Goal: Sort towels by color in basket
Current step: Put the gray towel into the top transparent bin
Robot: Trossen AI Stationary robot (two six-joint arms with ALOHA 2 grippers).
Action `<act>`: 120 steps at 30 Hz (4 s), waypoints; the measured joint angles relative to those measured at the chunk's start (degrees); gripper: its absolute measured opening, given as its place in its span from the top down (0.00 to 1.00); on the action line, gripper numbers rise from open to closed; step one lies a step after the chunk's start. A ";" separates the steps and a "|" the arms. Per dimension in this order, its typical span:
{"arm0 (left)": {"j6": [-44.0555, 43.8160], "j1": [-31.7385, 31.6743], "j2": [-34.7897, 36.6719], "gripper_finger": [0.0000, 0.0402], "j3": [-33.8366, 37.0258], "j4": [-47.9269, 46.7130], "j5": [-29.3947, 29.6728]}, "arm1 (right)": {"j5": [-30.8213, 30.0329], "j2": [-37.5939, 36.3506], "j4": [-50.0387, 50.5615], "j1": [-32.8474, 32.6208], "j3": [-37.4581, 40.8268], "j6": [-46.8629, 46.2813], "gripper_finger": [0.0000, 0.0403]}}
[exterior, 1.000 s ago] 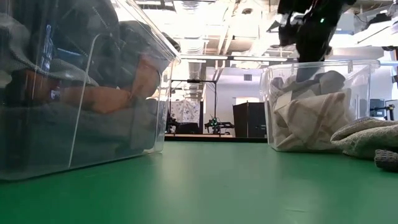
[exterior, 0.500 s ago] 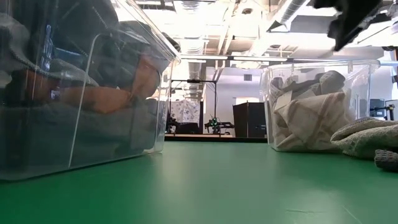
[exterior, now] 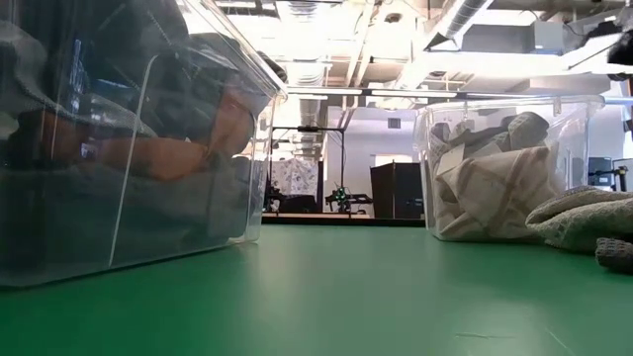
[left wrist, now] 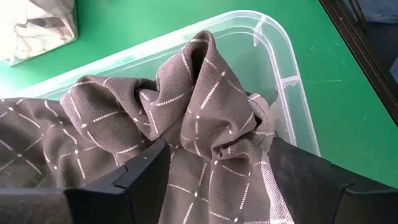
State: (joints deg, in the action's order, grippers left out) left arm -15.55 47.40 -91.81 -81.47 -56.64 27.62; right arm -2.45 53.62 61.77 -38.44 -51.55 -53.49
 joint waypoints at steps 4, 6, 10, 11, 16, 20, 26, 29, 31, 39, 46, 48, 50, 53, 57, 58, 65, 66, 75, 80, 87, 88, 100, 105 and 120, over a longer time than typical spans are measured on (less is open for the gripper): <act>0.06 0.00 0.00 0.34 0.00 0.00 0.00 | -2.68 3.45 -6.08 -5.88 3.87 -3.47 0.49; 0.51 0.00 0.00 0.34 0.00 0.02 0.02 | -3.46 5.86 -8.73 -7.64 5.03 -3.49 0.49; 1.25 -0.13 0.00 0.34 0.00 0.31 0.04 | -3.61 10.54 -11.16 -9.32 5.89 -3.54 0.49; 1.31 -0.21 0.00 0.34 0.00 0.39 0.04 | -3.59 11.66 -11.44 -9.55 5.93 -3.54 0.49; 1.54 -0.66 0.00 0.34 0.00 0.37 0.05 | -3.30 16.04 -11.84 -10.85 5.93 -5.05 0.49; 2.34 -0.63 0.00 0.34 0.00 0.37 0.07 | -1.90 16.89 -11.79 -11.11 5.93 -7.96 0.49; 2.91 -0.61 0.00 0.34 0.00 0.39 0.07 | -1.79 15.07 -11.91 -11.96 5.93 -10.85 0.49; 3.16 -0.61 0.00 0.34 0.00 0.39 0.07 | -1.80 13.97 -13.07 -12.67 5.93 -12.02 0.49; 3.37 -0.62 0.00 0.34 0.00 0.37 0.07 | -1.90 13.82 -14.55 -13.45 5.93 -12.07 0.49; 3.70 -0.61 0.00 0.34 0.00 0.39 0.04 | -2.35 15.90 -16.37 -15.75 5.90 -10.74 0.49; 4.00 -1.37 0.00 0.34 0.00 0.66 0.03 | -4.14 20.35 -13.46 -15.82 5.90 -7.36 0.49; 4.35 -1.73 0.00 0.34 0.00 0.66 0.02 | -4.18 22.02 -12.25 -15.61 5.89 -6.52 0.49; 4.59 -2.05 0.00 0.34 0.00 0.68 0.04 | -4.17 23.67 -10.70 -15.36 5.88 -6.15 0.49; 4.59 -2.54 0.00 0.34 0.00 0.83 0.02 | -4.18 25.62 -9.41 -14.98 5.87 -6.04 0.50; 4.59 -2.86 0.00 0.34 0.00 0.83 0.02 | -4.16 27.58 -9.74 -13.84 5.86 -6.06 0.52; 4.61 -2.89 0.00 0.34 0.00 0.85 0.04 | -4.16 27.95 -9.79 -13.34 5.85 -6.21 0.53; 4.59 -2.89 0.00 0.34 0.00 0.87 0.02 | -4.08 28.04 -9.81 -9.83 5.84 -2.98 0.78; 4.61 -2.89 0.00 0.34 0.00 0.87 0.02 | -3.83 28.04 -9.94 -9.59 5.84 -1.78 0.85; 4.33 -2.89 0.00 0.34 0.00 0.87 0.02 | -7.02 28.07 -1.06 -8.28 -1.72 3.36 0.94; 3.24 -2.89 0.00 0.34 0.00 0.90 0.02 | -17.62 28.07 8.51 -8.33 -12.36 7.41 0.94; 2.45 -2.89 0.00 0.34 0.00 0.93 0.01 | -35.79 28.04 19.40 -7.48 -26.36 15.89 0.94; 2.45 -2.89 0.00 0.34 0.00 0.93 0.01 | -38.63 28.04 21.34 -7.07 -28.12 16.50 0.94; 2.56 -2.89 0.00 0.34 0.00 0.87 0.01 | -66.03 24.01 28.23 6.47 -37.02 28.14 0.94; 2.48 -2.85 0.00 0.34 0.00 0.86 0.01 | -72.89 22.88 28.22 14.17 -37.02 31.76 0.94; 2.46 -2.86 0.00 0.34 0.00 0.85 0.00 | -58.57 22.86 19.46 18.24 -37.00 33.45 0.93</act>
State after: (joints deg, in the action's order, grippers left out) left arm -13.10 44.53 -91.81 -81.47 -55.79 27.62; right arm -61.02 76.49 81.22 -20.20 -88.55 -20.04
